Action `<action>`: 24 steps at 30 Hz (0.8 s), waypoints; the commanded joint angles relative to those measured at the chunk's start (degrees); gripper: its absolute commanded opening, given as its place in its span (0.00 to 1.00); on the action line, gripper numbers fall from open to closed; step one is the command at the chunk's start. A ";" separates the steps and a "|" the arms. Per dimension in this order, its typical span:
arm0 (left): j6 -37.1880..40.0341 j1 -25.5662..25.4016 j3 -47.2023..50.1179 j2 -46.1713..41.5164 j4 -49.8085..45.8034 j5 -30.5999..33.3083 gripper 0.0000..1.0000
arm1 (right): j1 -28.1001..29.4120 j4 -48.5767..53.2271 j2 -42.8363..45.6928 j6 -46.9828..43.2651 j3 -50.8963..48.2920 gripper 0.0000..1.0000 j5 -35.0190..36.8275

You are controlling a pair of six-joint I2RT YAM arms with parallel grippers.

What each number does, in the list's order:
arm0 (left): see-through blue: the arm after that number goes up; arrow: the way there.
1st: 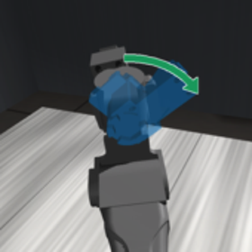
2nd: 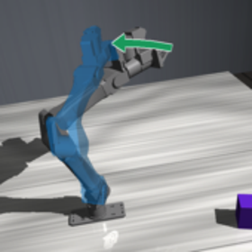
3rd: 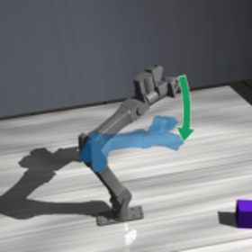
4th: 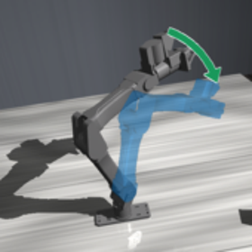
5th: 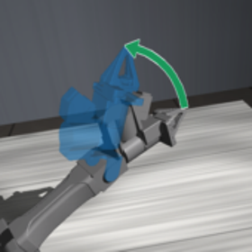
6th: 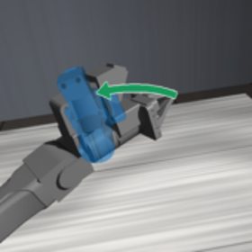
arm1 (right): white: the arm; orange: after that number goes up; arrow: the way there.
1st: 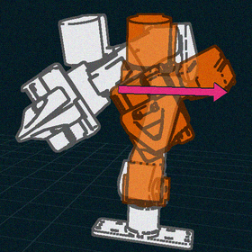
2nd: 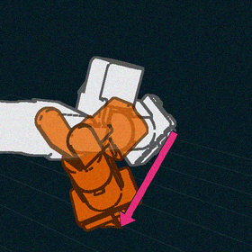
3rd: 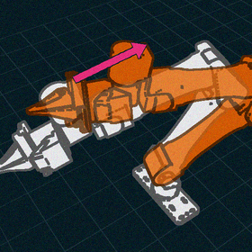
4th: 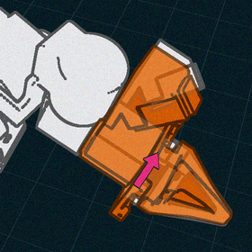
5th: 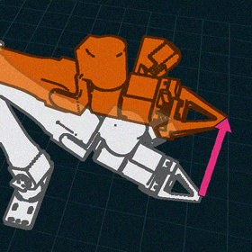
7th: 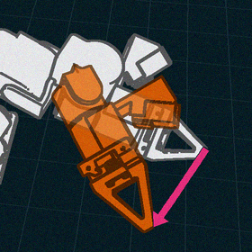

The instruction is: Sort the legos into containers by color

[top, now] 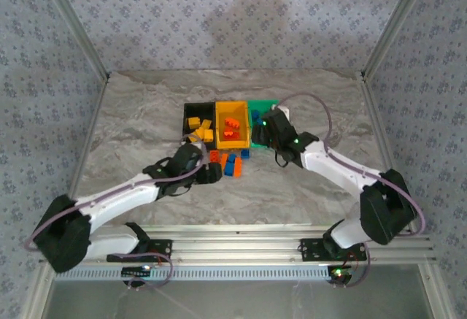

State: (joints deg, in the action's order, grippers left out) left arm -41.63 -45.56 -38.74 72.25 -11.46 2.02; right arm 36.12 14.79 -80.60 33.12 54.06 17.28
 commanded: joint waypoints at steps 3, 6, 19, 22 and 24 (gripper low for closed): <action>7.30 -3.53 -9.50 11.65 1.79 6.43 0.65 | -0.26 -0.03 7.65 4.88 -9.84 0.80 0.80; 10.12 -4.33 -13.63 17.01 3.73 7.91 0.57 | -0.29 1.07 11.45 5.28 -12.60 0.80 1.14; 10.88 -7.35 -22.15 30.35 -1.30 22.38 0.40 | -0.60 3.43 23.27 6.65 -18.09 0.81 1.90; 10.24 -7.44 -21.88 32.69 -1.00 18.03 0.41 | -0.69 4.12 25.10 6.69 -18.47 0.81 2.39; 9.39 -7.44 -21.50 33.25 -1.32 14.61 0.41 | -0.77 4.71 25.90 6.73 -18.49 0.81 2.59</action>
State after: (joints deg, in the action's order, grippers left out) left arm -30.92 -52.90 -60.62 103.09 -8.91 20.53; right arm 35.75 17.34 -56.07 38.63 36.23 17.87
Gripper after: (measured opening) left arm 0.408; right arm 0.814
